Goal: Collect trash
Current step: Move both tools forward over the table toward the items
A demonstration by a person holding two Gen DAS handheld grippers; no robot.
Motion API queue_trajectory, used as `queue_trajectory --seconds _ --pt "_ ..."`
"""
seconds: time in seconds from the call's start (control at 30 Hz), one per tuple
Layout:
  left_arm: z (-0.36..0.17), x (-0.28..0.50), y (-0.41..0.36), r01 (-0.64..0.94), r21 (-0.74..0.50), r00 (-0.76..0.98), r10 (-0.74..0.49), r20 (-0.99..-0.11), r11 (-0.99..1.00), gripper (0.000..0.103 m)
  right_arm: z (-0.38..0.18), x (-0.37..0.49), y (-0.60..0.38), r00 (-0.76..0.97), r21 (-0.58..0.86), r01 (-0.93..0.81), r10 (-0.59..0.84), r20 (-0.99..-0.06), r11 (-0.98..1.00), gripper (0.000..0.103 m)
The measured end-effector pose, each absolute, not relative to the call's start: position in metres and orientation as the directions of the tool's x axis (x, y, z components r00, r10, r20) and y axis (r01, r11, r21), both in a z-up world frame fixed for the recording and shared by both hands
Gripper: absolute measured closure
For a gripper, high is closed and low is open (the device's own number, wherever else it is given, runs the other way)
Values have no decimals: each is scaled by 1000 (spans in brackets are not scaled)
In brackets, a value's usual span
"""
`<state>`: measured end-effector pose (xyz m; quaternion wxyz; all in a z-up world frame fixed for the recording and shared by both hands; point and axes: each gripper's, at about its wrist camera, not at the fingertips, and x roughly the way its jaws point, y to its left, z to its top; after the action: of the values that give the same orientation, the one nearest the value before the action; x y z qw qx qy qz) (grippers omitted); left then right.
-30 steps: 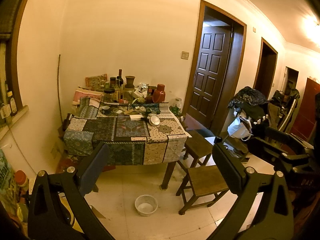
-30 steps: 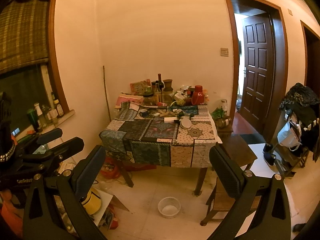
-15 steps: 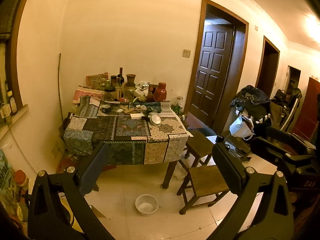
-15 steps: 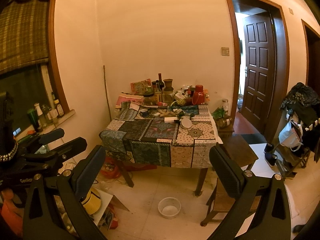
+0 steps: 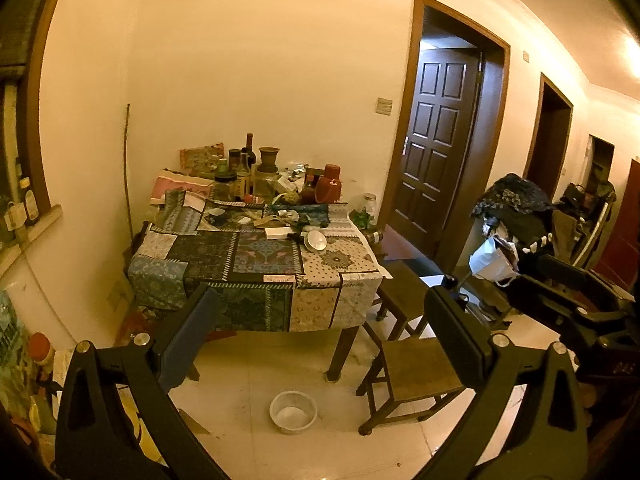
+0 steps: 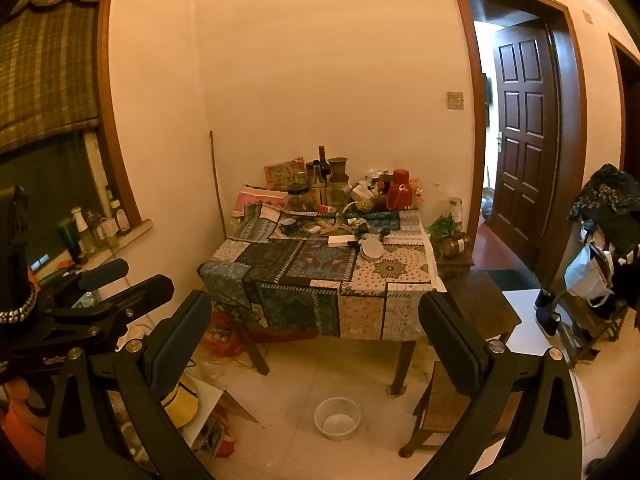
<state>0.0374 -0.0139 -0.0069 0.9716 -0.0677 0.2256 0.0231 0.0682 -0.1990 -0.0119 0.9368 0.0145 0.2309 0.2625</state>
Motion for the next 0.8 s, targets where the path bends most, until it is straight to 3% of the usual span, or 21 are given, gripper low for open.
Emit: queue_trajectory --seconds 0.3,0.8 --pt "-9 99 1 -156 -119 895 89 -437 981 0 -22 119 -198 762 178 -429 461 -455 886 0" --pt "-31 266 101 -120 -181 874 17 -486 976 1 -37 244 -135 741 214 -339 400 -540 916 0"
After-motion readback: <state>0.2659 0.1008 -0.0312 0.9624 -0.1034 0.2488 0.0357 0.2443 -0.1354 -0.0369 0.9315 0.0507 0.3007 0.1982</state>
